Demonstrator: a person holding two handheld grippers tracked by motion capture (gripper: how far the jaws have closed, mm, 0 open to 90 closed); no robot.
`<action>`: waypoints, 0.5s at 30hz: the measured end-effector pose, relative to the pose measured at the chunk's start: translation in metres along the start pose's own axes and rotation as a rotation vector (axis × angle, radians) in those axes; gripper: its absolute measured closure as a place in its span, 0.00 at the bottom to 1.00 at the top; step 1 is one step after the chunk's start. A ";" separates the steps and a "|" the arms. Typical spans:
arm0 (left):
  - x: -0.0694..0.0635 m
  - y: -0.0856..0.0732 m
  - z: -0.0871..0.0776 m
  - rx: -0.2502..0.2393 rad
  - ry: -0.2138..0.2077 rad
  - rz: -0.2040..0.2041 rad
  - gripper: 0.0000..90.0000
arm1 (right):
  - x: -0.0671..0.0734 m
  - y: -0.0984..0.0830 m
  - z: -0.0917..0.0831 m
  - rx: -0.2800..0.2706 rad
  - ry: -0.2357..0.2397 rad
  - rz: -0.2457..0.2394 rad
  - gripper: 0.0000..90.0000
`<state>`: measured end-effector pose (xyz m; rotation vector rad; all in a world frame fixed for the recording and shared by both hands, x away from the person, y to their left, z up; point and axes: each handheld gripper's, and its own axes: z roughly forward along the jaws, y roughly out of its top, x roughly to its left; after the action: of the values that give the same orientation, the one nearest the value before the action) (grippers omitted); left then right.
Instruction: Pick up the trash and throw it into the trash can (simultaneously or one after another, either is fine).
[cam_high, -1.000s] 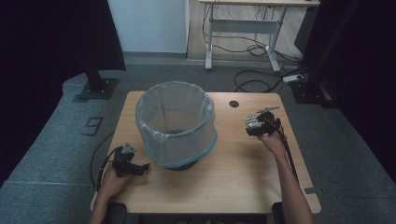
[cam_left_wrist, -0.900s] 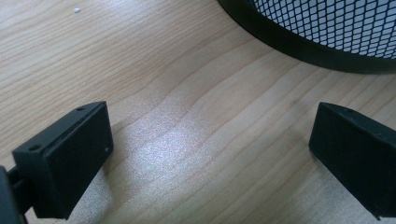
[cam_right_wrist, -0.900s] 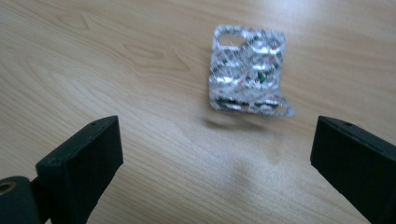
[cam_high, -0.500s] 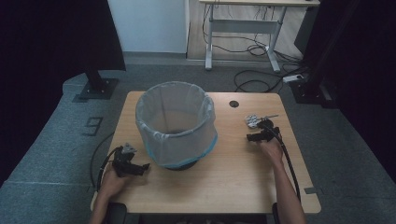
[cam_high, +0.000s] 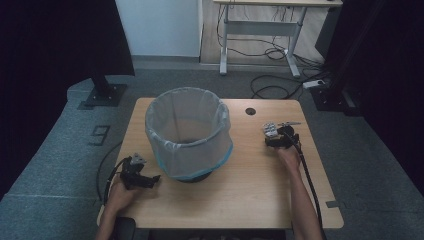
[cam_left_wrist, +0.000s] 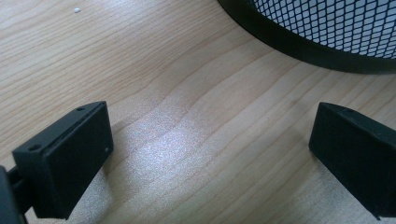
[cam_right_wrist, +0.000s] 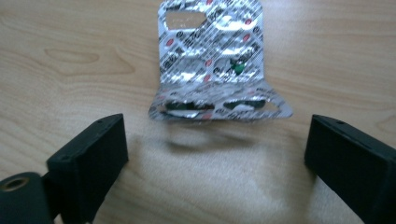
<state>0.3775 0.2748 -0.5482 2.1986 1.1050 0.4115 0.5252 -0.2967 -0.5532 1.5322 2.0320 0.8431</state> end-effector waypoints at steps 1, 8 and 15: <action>0.000 0.000 0.000 0.000 -0.001 0.000 0.00 | -0.001 0.000 0.001 -0.007 0.002 -0.003 0.08; 0.000 0.000 0.000 0.000 0.000 0.000 0.00 | 0.001 0.009 0.005 0.003 -0.007 -0.042 0.14; 0.000 0.000 0.000 0.000 0.000 0.000 0.00 | -0.001 0.010 0.007 -0.019 0.004 -0.005 0.25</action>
<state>0.3775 0.2749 -0.5482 2.1988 1.1047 0.4112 0.5373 -0.2944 -0.5508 1.5157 2.0243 0.8614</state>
